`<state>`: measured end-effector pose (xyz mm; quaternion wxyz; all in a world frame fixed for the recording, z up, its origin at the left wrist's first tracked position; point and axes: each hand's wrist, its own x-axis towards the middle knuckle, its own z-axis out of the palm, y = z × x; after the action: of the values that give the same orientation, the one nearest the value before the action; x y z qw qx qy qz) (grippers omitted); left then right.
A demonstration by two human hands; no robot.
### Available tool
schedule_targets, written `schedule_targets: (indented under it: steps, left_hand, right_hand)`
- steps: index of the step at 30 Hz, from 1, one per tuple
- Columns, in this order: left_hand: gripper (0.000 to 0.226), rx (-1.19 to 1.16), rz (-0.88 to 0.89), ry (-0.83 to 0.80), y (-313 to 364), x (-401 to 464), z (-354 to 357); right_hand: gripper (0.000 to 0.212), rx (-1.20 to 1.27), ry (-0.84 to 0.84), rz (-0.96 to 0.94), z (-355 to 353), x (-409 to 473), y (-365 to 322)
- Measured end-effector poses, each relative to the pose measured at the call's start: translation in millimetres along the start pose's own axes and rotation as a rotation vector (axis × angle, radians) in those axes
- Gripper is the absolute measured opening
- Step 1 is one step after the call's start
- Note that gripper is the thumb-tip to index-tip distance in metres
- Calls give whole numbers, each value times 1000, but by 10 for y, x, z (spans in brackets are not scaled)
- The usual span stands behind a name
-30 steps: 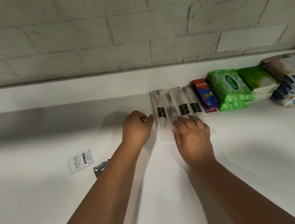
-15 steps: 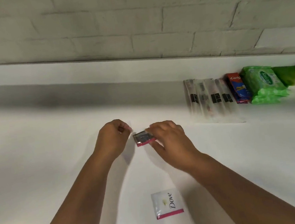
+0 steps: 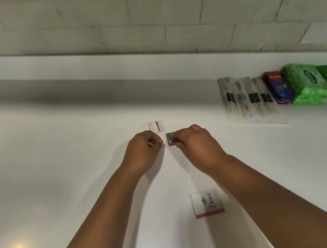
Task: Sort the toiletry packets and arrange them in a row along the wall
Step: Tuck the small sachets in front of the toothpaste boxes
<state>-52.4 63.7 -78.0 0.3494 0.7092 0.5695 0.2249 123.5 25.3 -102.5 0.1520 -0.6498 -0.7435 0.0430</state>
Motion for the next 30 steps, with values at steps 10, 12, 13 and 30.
schedule_targets:
  steps: [10, 12, 13, 30]
  left_hand:
    - [18, -147, -31, -2, -46, 8, 93]
    - [25, -267, -70, -1, -35, 23, 117]
    - [26, -339, -96, 2, -27, 31, 124]
    - [7, -652, -263, 63, -249, 294, -320]
  right_hand:
    - [22, 187, 180, 195, -87, -43, -108]
    - [16, 424, 171, 323, -83, -17, -152]
    - [14, 559, 165, 381, -77, 5, -174]
    - [12, 563, 67, 462, 72, 538, -275]
